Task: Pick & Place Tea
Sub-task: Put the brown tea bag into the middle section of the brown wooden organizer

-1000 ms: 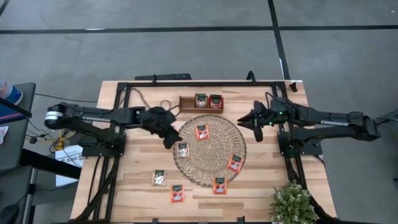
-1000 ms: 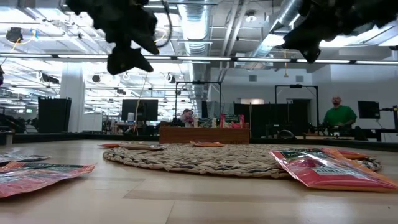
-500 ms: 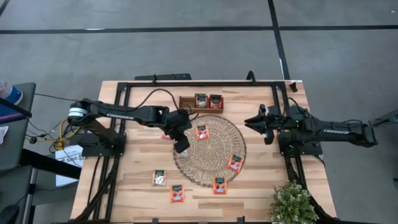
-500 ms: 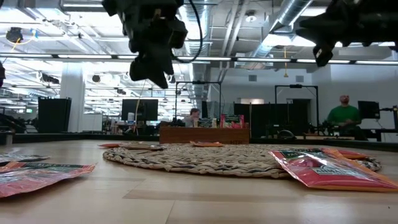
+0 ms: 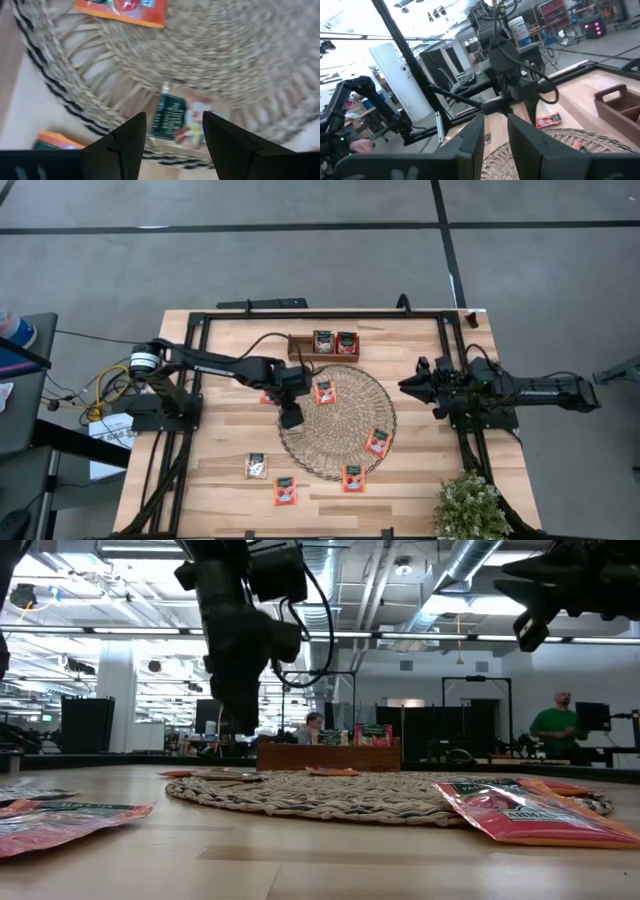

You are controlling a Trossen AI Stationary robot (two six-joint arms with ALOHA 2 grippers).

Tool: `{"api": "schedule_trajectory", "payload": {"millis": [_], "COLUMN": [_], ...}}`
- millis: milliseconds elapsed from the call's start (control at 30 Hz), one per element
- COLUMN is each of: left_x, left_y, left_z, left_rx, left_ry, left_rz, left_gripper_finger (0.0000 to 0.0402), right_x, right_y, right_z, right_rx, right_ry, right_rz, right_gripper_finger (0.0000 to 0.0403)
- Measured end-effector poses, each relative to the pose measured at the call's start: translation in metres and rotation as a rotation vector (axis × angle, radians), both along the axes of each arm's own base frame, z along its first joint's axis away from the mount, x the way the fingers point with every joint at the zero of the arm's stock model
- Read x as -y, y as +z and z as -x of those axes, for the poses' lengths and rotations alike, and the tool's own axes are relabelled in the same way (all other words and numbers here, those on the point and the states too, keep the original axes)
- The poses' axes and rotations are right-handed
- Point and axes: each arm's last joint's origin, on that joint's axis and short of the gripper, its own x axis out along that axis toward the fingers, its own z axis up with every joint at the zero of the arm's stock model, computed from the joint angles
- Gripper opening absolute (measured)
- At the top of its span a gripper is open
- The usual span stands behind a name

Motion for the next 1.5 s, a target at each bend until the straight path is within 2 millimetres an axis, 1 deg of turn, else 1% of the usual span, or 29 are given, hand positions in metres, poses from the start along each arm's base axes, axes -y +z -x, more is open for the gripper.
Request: {"api": "schedule_trajectory", "payload": {"millis": [100, 233, 467, 667, 1000, 1300, 1500], "left_x": [-0.001, -0.001, 0.004, 0.006, 0.007, 0.006, 0.006], "left_y": [-0.005, -0.012, -0.024, -0.025, -0.025, -0.043, -0.048], "left_z": [-0.001, -0.003, -0.006, -0.006, -0.007, -0.011, -0.012], "left_rx": [-0.017, -0.037, -0.077, -0.084, -0.07, -0.115, -0.13], "left_ry": [-0.018, -0.025, -0.095, -0.118, -0.128, -0.145, -0.145], "left_rz": [-0.039, -0.04, -0.059, -0.092, -0.08, -0.08, -0.083], "left_gripper_finger": [0.0188, 0.0188, 0.0188, 0.0188, 0.0188, 0.0188, 0.0188], "right_x": [-0.001, -0.001, -0.001, -0.001, -0.001, -0.001, -0.001], "right_y": [0.0, 0.0, 0.0, 0.0, 0.0, 0.0, 0.0], "right_z": [0.0, 0.0, 0.0, 0.0, 0.0, 0.0, 0.0], "right_rx": [0.0, -0.001, -0.001, -0.001, -0.001, 0.002, 0.001], "right_ry": [0.009, 0.013, 0.011, 0.011, 0.012, 0.013, 0.013], "right_rz": [-0.001, -0.007, -0.007, -0.007, -0.007, -0.007, -0.008], "right_gripper_finger": [0.0079, 0.0079, 0.0079, 0.0079, 0.0079, 0.0079, 0.0079]}}
